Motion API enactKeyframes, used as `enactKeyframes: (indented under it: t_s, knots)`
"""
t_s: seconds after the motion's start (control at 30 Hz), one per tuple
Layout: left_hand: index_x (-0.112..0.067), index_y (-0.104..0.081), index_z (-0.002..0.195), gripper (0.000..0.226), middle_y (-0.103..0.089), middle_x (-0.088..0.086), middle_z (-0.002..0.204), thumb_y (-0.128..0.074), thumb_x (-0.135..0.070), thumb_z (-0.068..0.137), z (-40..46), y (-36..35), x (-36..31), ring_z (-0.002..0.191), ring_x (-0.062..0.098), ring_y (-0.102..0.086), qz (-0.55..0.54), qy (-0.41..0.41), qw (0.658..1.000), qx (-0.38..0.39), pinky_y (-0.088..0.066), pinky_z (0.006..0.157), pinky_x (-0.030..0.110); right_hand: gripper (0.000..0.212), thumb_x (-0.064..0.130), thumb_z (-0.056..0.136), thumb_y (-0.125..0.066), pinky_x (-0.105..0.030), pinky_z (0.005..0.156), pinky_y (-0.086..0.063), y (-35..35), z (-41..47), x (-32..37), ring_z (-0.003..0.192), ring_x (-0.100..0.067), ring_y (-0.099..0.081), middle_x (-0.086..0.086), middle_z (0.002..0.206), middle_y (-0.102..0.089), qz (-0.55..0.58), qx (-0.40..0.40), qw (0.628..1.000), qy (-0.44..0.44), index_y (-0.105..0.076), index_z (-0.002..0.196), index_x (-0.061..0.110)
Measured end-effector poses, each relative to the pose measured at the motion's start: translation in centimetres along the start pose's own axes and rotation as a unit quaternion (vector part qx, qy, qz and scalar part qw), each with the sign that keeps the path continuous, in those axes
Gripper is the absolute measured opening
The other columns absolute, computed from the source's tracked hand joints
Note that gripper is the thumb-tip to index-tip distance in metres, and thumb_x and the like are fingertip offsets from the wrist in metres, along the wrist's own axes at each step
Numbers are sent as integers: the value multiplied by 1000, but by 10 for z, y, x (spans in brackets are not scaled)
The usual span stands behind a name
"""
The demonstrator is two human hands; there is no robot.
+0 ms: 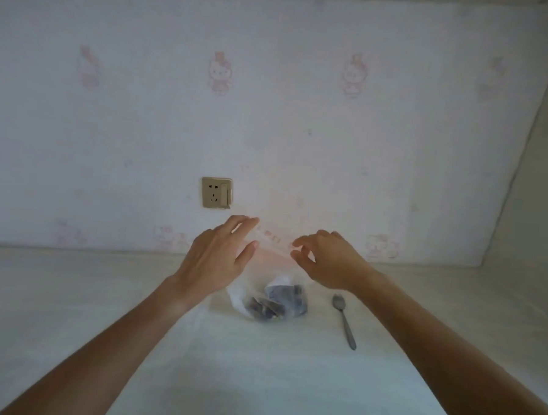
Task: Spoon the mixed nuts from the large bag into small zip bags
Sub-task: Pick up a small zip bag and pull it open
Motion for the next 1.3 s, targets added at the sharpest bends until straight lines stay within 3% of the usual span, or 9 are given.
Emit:
enactKeyframes:
  t_s: [0.17, 0.43, 0.63, 0.77, 0.9, 1.0, 1.13, 1.23, 1.3]
  knots:
    - [-28, -41, 155, 50, -46, -10, 157, -34, -47, 110, 9, 2, -4, 115, 21, -68, 44, -17, 997, 61, -58, 87, 42, 48, 45, 106, -46, -34, 108, -42, -11, -10, 4, 124, -20, -60, 1, 137, -66, 34, 59, 997, -19, -53, 147, 20]
    - [-22, -72, 97, 44, -61, -7, 78, -39, -47, 108, -2, -6, 13, 66, 20, -61, 97, 28, 992, 76, -45, 58, 32, 40, 36, 108, -40, -39, 98, -51, -21, -8, -1, 114, -31, -66, -9, 127, -70, -7, 23, 998, -60, -63, 134, 17]
    - [-28, -69, 109, 30, -76, -6, 86, -69, -53, 93, -18, -4, 20, 81, 20, -73, 84, 110, 988, 67, -53, 69, 31, 27, 37, 102, -59, -32, 83, -50, -25, -10, 1, 90, -24, -69, -3, 110, -71, -24, -67, 994, -85, -72, 113, 16]
    - [-16, -53, 100, 64, -57, 0, 89, -88, -60, 69, -24, 1, 18, 70, 22, -60, 158, 111, 981, -13, -46, 63, 34, 43, 43, 92, -70, -33, 82, -51, -38, -16, 0, 89, -23, -62, -5, 112, -58, -51, -75, 987, -133, -53, 116, 12]
    - [-13, -46, 144, 112, -48, 14, 139, -91, -66, 57, -29, 1, 23, 111, 32, -55, 228, 125, 966, -2, -45, 84, 43, 42, 53, 97, -58, -35, 74, -49, -53, -21, -15, 87, -26, -63, -5, 100, -60, 33, -44, 969, -241, -56, 105, 12]
    - [-23, -30, 156, 111, -45, 6, 145, -86, -63, 69, -34, -11, 30, 117, 29, -59, 104, 190, 971, 101, -51, 84, 41, 51, 50, 100, -55, -33, 65, -54, -63, -23, -26, 61, -24, -66, -4, 63, -62, 194, -11, 936, -294, -57, 64, 13]
    - [-28, -67, 118, 44, -70, -8, 112, -79, -53, 84, -38, -21, 35, 102, 19, -70, -170, 297, 934, 101, -57, 79, 36, 39, 36, 101, -60, -26, 48, -53, -72, -28, -27, 60, -20, -73, -14, 83, -73, 432, -42, 837, -332, -71, 89, 0]
    - [-22, -77, 93, 26, -75, -3, 99, -77, -48, 89, -42, -29, 37, 89, 21, -76, -422, 383, 819, 67, -64, 61, 37, 23, 24, 98, -65, -26, 49, -53, -71, -28, -27, 63, -20, -71, -10, 79, -73, 510, -86, 794, -319, -73, 85, 6]
    - [-18, -79, 97, 30, -74, 1, 108, -78, -47, 88, -41, -30, 36, 94, 19, -76, -527, 418, 735, 76, -65, 67, 38, 21, 21, 98, -66, -26, 51, -54, -68, -29, -28, 64, -20, -71, -9, 75, -75, 541, -108, 776, -306, -73, 84, 8]
Point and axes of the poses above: each hand's wrist, its own z-axis towards the middle knuckle, its own y-axis out of the back of the hand, x = y × z, the point moved 4 cm from there along z, towards the middle knuckle
